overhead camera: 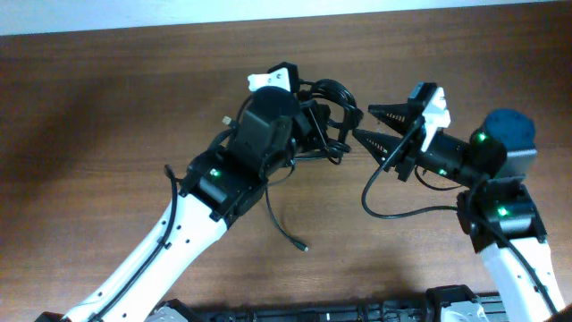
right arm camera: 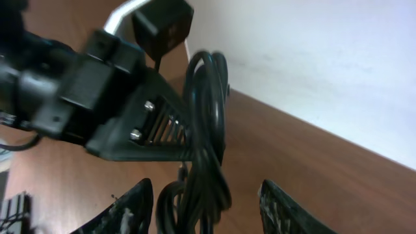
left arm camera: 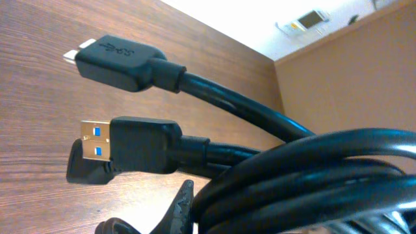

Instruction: Untangle cables

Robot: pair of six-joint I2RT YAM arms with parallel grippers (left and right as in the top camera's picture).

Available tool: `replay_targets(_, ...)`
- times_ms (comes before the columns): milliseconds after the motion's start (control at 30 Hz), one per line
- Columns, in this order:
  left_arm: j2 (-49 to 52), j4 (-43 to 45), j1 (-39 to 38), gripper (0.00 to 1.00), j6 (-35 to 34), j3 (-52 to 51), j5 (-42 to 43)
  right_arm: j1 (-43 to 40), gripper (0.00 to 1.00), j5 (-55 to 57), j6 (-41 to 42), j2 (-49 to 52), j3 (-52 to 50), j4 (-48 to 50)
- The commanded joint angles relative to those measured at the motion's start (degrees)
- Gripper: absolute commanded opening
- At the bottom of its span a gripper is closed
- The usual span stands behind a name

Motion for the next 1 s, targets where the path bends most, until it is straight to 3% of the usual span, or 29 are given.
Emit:
replay_targets(0, -1.09, 0.96, -0.87, 0.00, 0.70, 0.70, -0.44, -0.17, 0.46, -3.10, -1.88, 1.75, 0.55, 0.13)
replay_targets(33, -1.09, 0.96, -0.85, 0.00, 0.72, 0.70, -0.46, -0.17, 0.41, -3.10, -1.88, 1.90, 0.55, 0.13)
replay_targets(67, -1.09, 0.96, -0.85, 0.00, 0.72, 0.70, -0.90, -0.17, 0.28, -3.08, -1.88, 1.95, 0.55, 0.13)
replay_targets(167, -1.09, 0.96, -0.85, 0.00, 0.70, 0.70, -1.05, -0.17, 0.06, -3.06, -1.88, 1.95, 0.55, 0.15)
replay_targets(200, -1.09, 0.96, -0.85, 0.00, 0.70, 0.70, -1.05, -0.17, 0.04, -3.06, -1.88, 1.95, 0.55, 0.15)
replay_targets(367, -1.09, 0.94, -0.85, 0.00, 0.70, 0.70, -1.03, -0.17, 0.04, -0.94, -0.48, 1.95, 0.55, 0.07)
replay_targets(500, -1.11, 0.92, -0.85, 0.00, 0.70, 0.70, -1.05, -0.22, 0.04, 17.55, 13.42, 1.95, 0.55, -2.82)
replay_targets(600, -1.11, 0.92, -0.85, 0.00, 0.70, 0.70, -1.01, -0.22, 0.04, 24.33, 18.01, 1.95, 0.55, -4.85)
replay_targets(800, -1.11, 0.92, -0.85, 0.00, 0.72, 0.70, 1.64, -0.22, 0.04, 31.45, 24.61, 2.01, 0.55, -6.71)
replay_targets(967, -1.11, 0.09, -0.87, 0.00, 2.62, 0.70, 2.86, -0.22, 0.04, 31.45, 25.40, 2.03, 0.55, -6.23)
